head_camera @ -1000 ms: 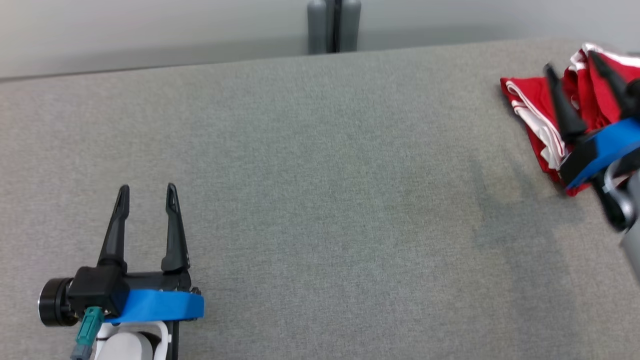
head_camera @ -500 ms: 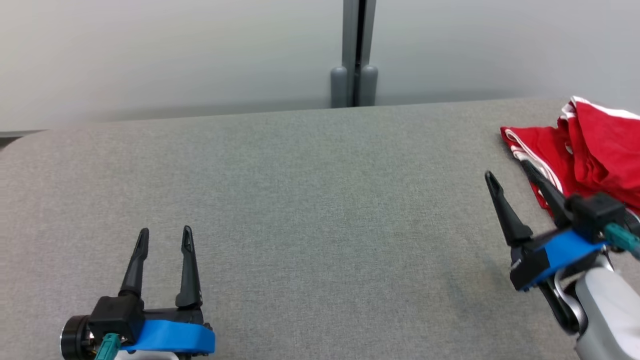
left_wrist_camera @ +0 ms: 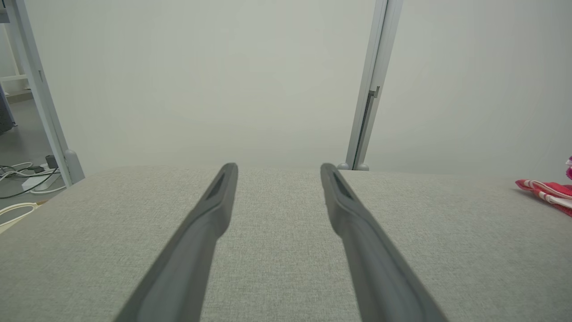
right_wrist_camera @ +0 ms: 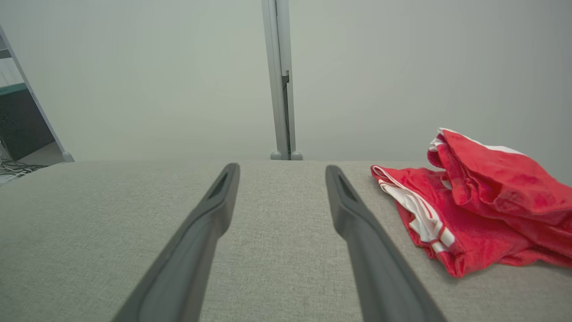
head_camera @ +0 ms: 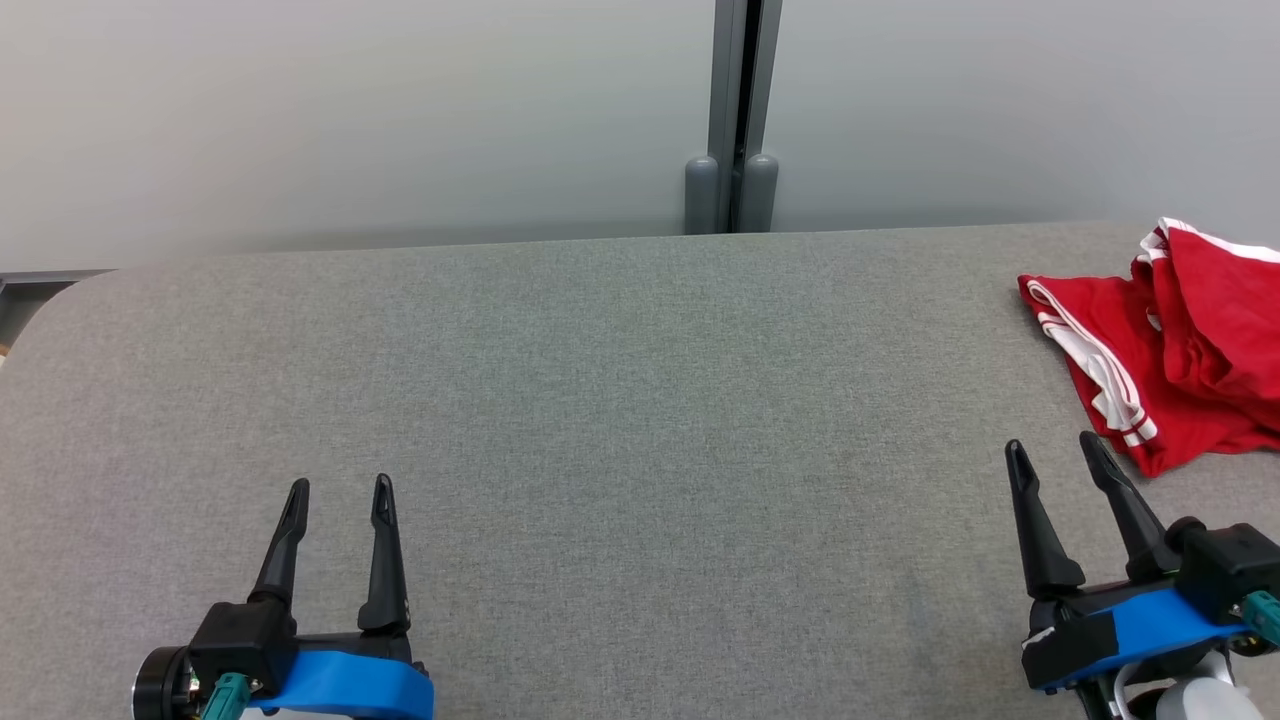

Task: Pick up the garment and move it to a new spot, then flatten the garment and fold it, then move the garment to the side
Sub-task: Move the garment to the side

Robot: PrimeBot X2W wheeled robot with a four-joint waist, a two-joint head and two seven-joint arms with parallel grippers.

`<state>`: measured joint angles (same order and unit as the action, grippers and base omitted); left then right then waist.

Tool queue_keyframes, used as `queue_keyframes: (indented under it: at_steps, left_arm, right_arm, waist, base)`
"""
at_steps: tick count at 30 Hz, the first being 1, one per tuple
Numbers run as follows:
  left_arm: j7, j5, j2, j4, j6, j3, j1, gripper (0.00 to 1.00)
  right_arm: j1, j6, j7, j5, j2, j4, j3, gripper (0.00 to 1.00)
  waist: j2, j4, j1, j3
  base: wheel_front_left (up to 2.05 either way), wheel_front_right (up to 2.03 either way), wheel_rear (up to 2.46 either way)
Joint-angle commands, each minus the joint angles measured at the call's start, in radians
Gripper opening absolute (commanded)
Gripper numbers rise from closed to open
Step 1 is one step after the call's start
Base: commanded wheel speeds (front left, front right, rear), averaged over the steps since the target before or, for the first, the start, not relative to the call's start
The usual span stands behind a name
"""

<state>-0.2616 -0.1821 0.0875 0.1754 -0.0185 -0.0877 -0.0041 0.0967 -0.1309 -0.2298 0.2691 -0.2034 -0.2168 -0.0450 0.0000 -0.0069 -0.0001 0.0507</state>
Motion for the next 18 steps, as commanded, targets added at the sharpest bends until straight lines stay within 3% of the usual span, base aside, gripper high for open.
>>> queue_keyframes:
  at_steps: [1,8,18]
  left_arm:
    - [-0.005,0.004,0.000,0.003,-0.004,0.003,0.001,1.00]
    - [-0.005,0.008,-0.001,0.014,0.000,0.008,-0.002,1.00]
    - [-0.005,0.013,0.002,0.011,0.004,0.015,-0.007,1.00]
  right_arm:
    - [-0.028,0.000,0.010,-0.016,0.025,0.029,0.021,1.00]
    - [-0.073,0.000,0.044,-0.077,0.070,0.122,0.062,1.00]
    - [-0.098,0.000,0.069,-0.087,0.092,0.157,0.081,1.00]
  waist:
    - [0.0000,0.001,0.0001,-0.001]
    - [0.0000,-0.002,0.0001,-0.006]
    - [0.0000,-0.005,0.0001,-0.012]
  base:
    - [0.00,0.00,0.00]
    - [0.00,0.00,0.00]
    - [0.00,0.00,0.00]
